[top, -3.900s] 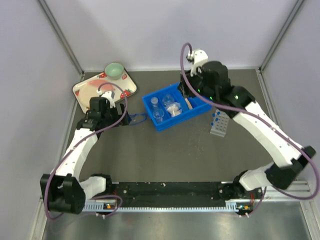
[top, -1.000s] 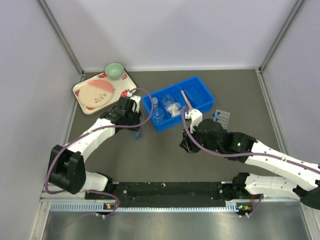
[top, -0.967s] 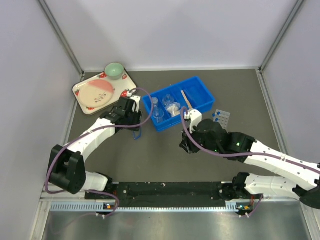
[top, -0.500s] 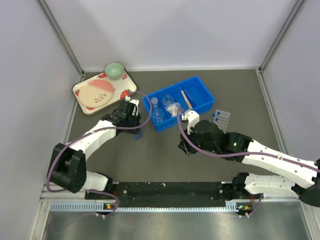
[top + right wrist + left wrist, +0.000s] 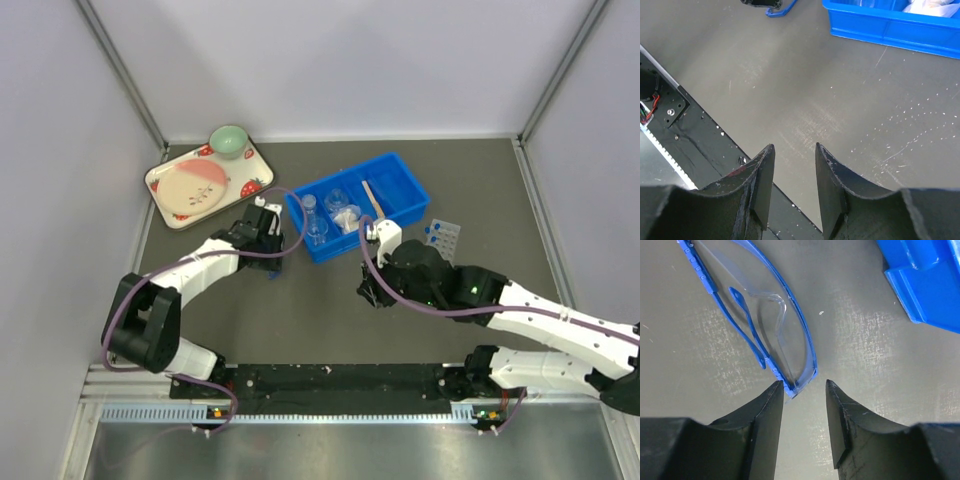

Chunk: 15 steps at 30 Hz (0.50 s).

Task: Organize the chemistry lab equipment

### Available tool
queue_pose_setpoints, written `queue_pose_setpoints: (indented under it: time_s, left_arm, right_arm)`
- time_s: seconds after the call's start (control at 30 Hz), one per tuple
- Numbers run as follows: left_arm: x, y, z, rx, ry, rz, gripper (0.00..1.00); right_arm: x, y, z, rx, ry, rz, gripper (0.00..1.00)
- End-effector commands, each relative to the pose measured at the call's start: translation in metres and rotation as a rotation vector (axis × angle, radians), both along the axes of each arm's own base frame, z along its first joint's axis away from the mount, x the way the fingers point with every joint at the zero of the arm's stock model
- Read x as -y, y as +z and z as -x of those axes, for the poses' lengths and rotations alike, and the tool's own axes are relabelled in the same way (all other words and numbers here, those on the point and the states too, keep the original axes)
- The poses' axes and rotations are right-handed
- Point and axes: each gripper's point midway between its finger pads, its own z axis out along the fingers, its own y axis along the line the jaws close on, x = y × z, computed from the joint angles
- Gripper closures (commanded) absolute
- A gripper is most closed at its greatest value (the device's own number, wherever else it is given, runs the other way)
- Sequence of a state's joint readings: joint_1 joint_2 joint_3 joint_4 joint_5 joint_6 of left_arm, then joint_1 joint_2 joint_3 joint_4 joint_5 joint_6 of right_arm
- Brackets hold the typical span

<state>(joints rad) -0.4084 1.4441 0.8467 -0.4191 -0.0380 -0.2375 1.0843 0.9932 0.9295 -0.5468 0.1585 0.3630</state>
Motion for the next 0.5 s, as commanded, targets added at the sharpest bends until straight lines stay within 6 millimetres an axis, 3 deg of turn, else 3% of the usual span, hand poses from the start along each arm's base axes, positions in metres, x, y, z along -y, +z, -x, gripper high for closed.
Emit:
queue_pose_setpoints:
  time_s: [0.0,0.3,0.33,0.47]
  left_arm:
    - [0.0125,0.0032,-0.0109,0.028,-0.005,0.043,0.57]
    - [0.0129,-0.0030,-0.0166,0.018,-0.011,0.019,0.65]
    - [0.0130,-0.0048,-0.0164,0.010,-0.014,0.015,0.75]
    - [0.0144,-0.0027,-0.0177,0.012,-0.024,0.017,1.00]
  right_arm:
    - [-0.0034,0.0142,-0.0001,0.038,0.000,-0.055,0.62]
    - [-0.0005,0.0089,0.0025,0.025,-0.005,-0.059,0.62]
    - [-0.0003,0.0095,0.0025,0.025,-0.008,-0.063,0.62]
    - [0.0012,0.0059,0.0045,0.017,-0.006,-0.059,0.62]
